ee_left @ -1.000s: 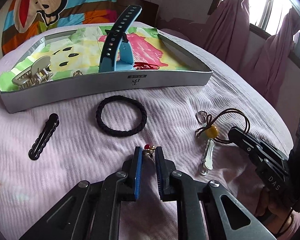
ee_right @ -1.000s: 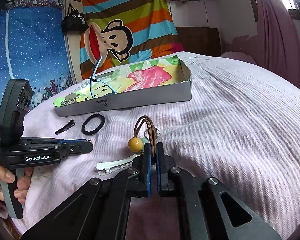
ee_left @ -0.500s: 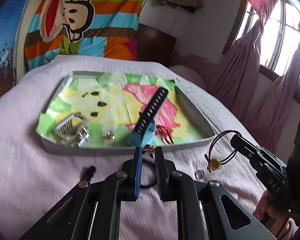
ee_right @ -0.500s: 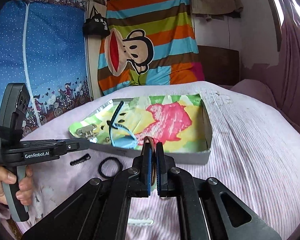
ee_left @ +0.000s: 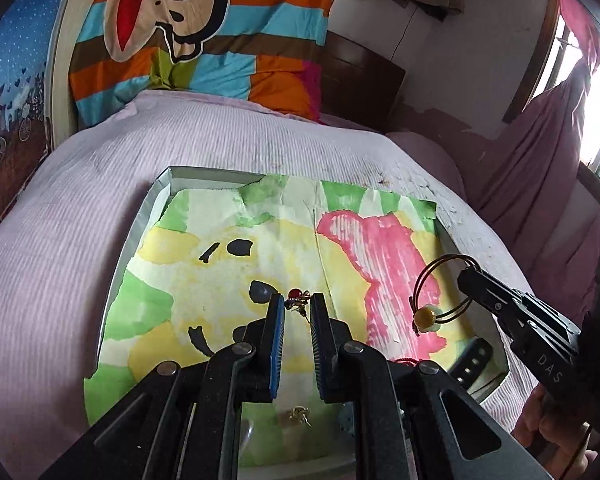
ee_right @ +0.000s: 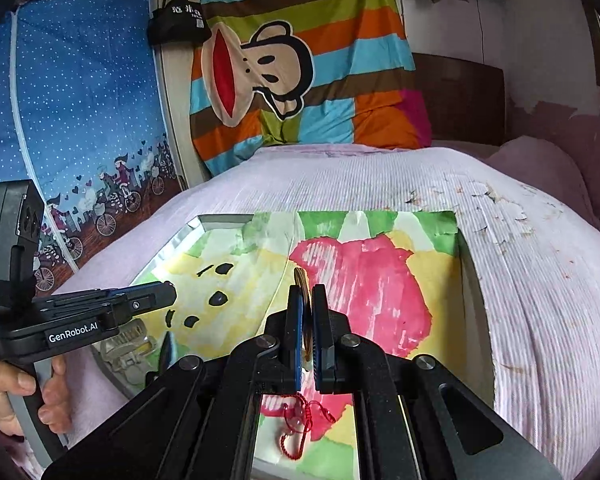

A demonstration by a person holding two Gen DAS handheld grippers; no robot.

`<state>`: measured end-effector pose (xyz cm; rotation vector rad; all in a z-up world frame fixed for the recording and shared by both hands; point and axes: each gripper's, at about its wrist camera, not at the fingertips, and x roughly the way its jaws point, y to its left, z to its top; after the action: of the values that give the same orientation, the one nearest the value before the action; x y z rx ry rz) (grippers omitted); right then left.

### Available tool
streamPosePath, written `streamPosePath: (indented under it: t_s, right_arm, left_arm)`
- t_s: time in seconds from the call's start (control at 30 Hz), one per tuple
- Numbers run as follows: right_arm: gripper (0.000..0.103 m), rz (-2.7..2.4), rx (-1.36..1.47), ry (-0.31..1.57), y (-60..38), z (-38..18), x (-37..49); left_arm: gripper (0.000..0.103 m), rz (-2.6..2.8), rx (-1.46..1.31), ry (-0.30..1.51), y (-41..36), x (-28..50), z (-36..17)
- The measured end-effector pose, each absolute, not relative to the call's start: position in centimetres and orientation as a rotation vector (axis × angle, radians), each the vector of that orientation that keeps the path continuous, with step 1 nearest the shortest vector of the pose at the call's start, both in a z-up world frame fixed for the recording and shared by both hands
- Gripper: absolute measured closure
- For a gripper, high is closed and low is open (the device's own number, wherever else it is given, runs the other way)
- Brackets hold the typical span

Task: Organize jewelry
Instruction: 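Drop the hair band in the tray with right tool while left drops red stud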

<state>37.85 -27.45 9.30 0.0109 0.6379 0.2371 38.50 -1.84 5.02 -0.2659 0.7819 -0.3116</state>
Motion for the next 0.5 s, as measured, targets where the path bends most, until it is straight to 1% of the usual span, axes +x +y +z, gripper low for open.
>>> streamPosePath:
  t_s: [0.13, 0.27, 0.4, 0.43, 0.47, 0.5]
  right_arm:
    - [0.099, 0.243, 0.02, 0.696, -26.9, 7.4, 39.4]
    - [0.099, 0.247, 0.043, 0.711, -27.1, 6.7, 39.4]
    - [0.098, 0.244, 0.047, 0.733, -27.6, 6.3, 39.4]
    - [0.098, 0.243, 0.047, 0.734, -27.8, 6.2, 39.4]
    - [0.095, 0.242, 0.051, 0.733, -28.0, 6.2, 39.2]
    - [0.093, 0.237, 0.056, 0.732, -28.2, 6.2, 39.0]
  left_arm:
    - [0.09, -0.308, -0.253, 0.867, -2.8, 39.7, 3.2]
    - [0.09, -0.312, -0.25, 0.947, -3.5, 40.2, 1.6]
    - [0.09, -0.318, -0.269, 0.942, -3.6, 39.8, 1.4]
    - [0.086, -0.324, -0.284, 0.936, -3.4, 39.6, 1.5]
    - [0.076, -0.324, -0.3, 0.927, -3.2, 39.5, 1.7]
    - [0.069, -0.314, -0.312, 0.915, -2.9, 39.3, 1.8]
